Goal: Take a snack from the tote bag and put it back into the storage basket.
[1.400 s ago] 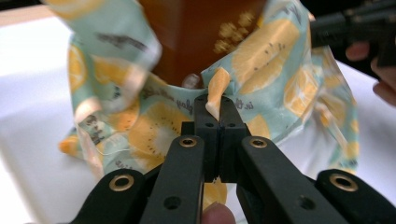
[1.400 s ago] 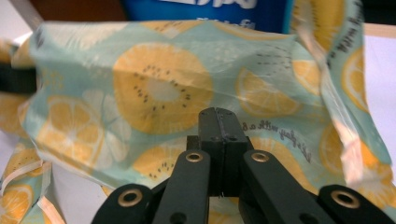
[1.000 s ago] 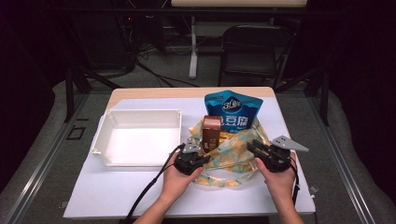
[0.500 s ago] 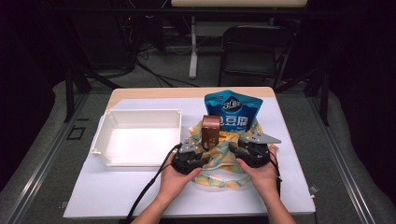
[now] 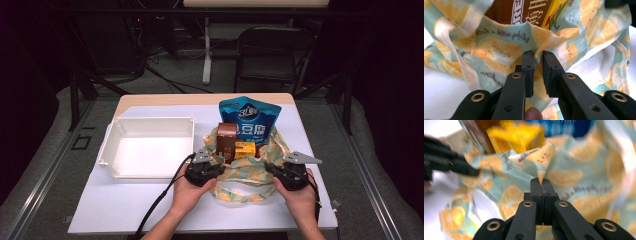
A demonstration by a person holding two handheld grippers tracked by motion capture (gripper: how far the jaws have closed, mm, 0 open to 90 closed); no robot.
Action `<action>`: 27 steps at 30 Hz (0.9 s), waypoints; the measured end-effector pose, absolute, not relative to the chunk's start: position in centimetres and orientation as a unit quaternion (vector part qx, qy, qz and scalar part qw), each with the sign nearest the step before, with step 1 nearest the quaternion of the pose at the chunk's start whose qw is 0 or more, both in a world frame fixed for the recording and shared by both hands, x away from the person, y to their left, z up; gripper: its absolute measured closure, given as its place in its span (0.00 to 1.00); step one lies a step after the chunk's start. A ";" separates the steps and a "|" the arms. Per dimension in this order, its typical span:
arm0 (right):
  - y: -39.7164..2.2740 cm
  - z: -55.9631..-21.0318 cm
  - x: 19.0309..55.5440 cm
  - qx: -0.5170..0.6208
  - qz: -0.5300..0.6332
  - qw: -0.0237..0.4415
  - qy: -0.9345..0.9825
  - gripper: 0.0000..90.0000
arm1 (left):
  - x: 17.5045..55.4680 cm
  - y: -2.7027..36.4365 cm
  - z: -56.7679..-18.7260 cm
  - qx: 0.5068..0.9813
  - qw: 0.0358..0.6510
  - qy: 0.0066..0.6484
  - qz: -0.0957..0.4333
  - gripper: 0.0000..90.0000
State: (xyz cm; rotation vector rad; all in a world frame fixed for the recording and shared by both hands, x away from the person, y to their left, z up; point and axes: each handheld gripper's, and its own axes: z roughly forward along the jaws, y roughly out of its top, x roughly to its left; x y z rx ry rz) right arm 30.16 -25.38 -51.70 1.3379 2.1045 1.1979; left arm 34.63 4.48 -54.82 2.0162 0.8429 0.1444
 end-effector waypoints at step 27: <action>-28.9 -47.9 30.2 0.505 0.499 0.237 0.663 0.53 | 34.7 8.6 -50.6 0.729 0.526 0.415 0.140 0.54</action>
